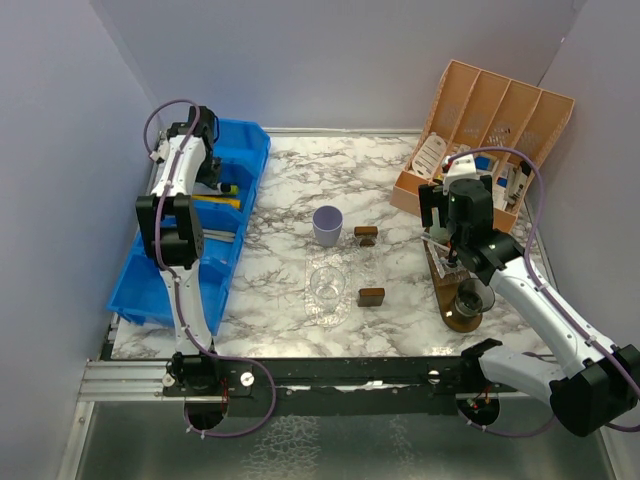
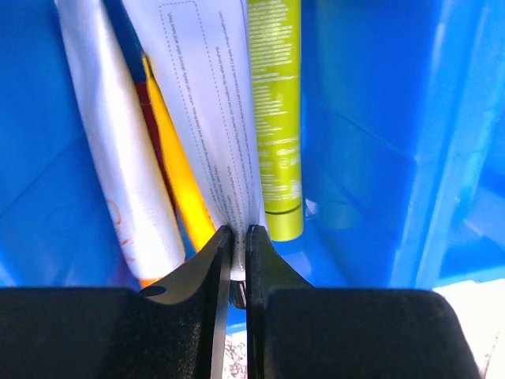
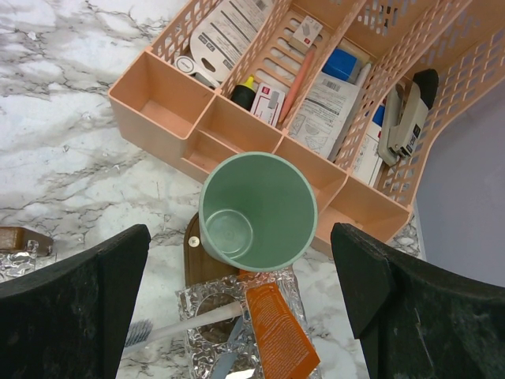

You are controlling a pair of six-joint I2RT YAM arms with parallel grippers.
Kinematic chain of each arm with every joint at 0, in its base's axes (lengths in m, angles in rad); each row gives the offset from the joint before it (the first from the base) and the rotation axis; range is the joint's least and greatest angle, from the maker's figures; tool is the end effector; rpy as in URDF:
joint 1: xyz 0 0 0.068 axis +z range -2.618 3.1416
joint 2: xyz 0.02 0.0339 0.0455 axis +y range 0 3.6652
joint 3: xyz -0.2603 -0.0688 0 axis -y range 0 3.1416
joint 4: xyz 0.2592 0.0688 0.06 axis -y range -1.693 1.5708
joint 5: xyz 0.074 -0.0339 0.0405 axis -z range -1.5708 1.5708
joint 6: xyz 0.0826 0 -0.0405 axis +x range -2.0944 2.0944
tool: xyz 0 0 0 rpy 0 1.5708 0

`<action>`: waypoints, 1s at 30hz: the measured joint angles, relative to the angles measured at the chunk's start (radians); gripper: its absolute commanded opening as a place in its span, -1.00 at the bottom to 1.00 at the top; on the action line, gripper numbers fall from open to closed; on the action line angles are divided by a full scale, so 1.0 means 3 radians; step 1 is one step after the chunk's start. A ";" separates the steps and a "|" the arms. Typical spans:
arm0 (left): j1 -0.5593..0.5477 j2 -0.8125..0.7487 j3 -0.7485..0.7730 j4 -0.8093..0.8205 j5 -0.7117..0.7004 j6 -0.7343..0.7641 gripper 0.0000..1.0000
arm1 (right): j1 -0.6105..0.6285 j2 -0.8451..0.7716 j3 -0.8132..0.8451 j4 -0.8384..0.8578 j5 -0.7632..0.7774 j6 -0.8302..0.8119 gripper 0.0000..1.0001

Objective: Prepare toiletry sets of a toothbrush and toothpaste on the tray
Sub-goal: Pick up the toothpaste from the storage box.

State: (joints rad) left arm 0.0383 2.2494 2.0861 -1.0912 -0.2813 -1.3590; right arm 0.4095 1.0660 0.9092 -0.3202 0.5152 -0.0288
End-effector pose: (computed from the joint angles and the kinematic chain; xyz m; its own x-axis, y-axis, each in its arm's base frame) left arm 0.4954 0.0419 0.1874 -0.0793 -0.9430 -0.3233 -0.9543 0.1655 -0.2486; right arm 0.2814 0.0778 0.2931 -0.4226 -0.2107 -0.8815 0.0429 0.9669 -0.2517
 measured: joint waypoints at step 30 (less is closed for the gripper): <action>-0.0961 -0.1869 -0.0964 0.1265 -0.0155 0.1734 -1.00 | 0.0000 -0.0008 0.0397 -0.0121 -0.0729 0.0262 0.98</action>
State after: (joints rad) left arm -0.2501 1.6886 1.7969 -0.7116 -0.3279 -0.8387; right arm 0.4095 1.0637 1.0283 -0.3565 0.2966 0.0498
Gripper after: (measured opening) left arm 0.119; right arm 0.994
